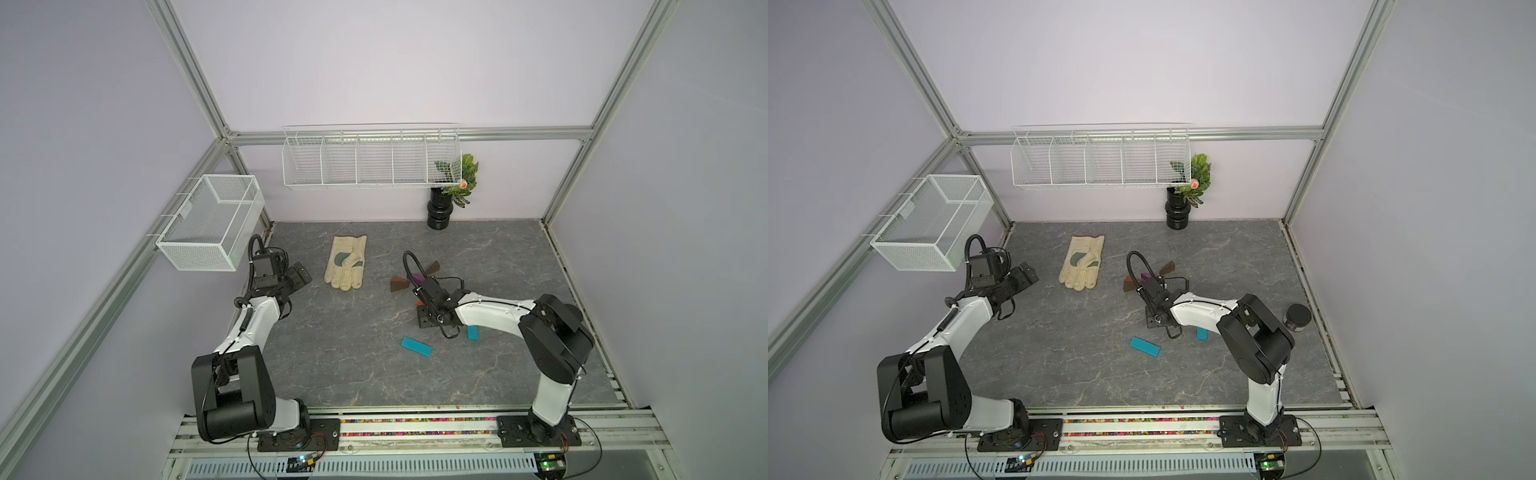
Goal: Assemble a small pinwheel with building blocks
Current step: Assemble the building block at the center of the board.
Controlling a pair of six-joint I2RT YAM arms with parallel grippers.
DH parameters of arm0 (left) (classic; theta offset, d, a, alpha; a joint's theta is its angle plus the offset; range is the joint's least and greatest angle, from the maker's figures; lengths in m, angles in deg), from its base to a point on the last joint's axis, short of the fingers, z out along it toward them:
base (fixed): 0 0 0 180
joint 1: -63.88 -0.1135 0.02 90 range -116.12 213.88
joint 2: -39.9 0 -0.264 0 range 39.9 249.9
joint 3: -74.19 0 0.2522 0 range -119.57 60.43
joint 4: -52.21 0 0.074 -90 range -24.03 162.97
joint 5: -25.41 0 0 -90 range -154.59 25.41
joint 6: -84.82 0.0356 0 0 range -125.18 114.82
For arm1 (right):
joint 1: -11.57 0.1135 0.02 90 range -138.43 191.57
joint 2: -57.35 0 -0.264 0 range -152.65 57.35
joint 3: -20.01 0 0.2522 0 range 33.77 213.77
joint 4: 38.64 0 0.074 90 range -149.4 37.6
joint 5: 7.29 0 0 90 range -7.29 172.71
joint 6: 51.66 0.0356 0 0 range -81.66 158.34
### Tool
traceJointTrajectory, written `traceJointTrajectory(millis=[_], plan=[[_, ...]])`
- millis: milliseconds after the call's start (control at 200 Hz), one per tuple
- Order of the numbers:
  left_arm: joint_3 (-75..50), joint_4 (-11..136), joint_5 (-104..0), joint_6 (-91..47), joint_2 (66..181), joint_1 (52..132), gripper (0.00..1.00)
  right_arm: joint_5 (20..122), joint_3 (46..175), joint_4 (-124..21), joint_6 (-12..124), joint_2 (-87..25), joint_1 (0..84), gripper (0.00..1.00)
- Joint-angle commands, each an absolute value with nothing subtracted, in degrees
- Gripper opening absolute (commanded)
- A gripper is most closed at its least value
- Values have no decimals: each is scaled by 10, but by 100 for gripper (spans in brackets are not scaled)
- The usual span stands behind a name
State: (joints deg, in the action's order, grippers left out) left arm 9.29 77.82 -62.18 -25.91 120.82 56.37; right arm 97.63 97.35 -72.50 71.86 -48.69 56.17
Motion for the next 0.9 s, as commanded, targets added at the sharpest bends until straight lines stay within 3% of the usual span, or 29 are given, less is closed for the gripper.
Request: traceJointTrajectory(millis=[0,475,895], plan=[[79,770,-617,-259,1215,561,97,968,963,-735,707,-510,555,53],[78,769,-613,-259,1218,561,97,962,984,-745,705,-530,554,60],[78,769,-612,-260,1221,561,97,958,993,-753,705,-533,554,74]])
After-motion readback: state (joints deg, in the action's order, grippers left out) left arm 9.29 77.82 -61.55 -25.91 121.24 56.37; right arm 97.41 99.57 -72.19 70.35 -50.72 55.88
